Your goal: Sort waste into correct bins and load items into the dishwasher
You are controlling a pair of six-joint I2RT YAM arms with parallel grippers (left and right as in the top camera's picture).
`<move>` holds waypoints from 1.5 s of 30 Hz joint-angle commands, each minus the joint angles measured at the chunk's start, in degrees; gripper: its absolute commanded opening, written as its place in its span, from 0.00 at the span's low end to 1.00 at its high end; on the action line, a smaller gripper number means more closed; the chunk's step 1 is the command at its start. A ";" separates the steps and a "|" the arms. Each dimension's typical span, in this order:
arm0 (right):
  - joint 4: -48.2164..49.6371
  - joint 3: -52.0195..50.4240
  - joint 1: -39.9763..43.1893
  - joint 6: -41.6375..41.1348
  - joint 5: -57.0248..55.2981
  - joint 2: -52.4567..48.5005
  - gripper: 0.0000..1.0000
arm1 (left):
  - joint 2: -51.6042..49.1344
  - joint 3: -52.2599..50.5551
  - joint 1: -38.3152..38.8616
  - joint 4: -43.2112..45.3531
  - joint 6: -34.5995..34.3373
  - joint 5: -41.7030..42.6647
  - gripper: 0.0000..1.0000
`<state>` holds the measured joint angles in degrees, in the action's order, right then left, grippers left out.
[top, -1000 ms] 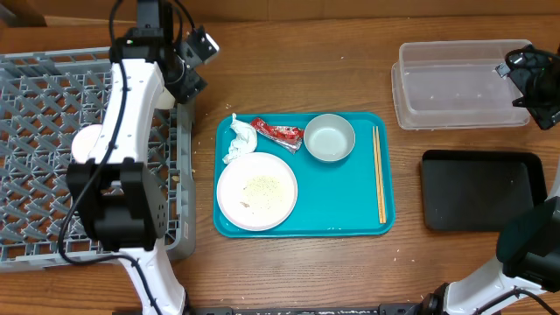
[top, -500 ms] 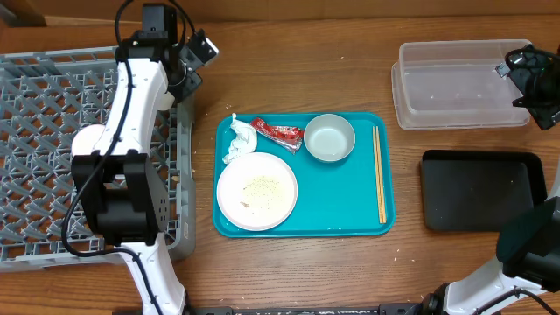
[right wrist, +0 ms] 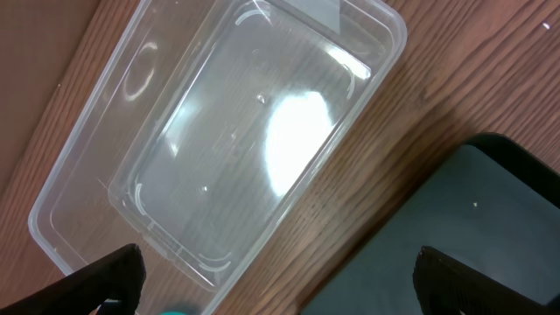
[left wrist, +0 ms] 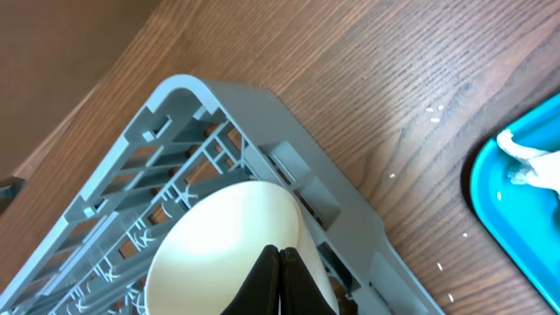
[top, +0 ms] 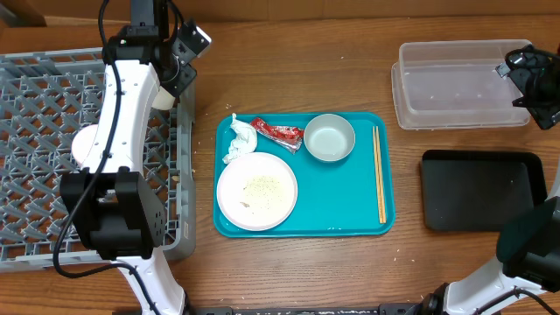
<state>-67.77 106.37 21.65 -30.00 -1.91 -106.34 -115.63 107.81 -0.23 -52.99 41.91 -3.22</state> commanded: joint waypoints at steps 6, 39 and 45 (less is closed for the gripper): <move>0.15 0.20 0.07 -0.37 -0.37 0.04 1.00 | 1.66 -0.04 -1.14 1.68 -1.22 3.21 0.66; 0.15 0.20 0.07 -0.37 -0.37 0.04 1.00 | 1.53 -0.07 -2.01 -7.37 1.77 4.11 0.27; 0.15 0.20 0.07 -0.37 -0.37 0.04 1.00 | 1.53 -0.07 -2.01 -7.67 1.77 4.13 0.23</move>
<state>-67.72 106.37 21.65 -30.02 -1.89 -106.34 -115.63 107.81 -1.65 -60.47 43.48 0.82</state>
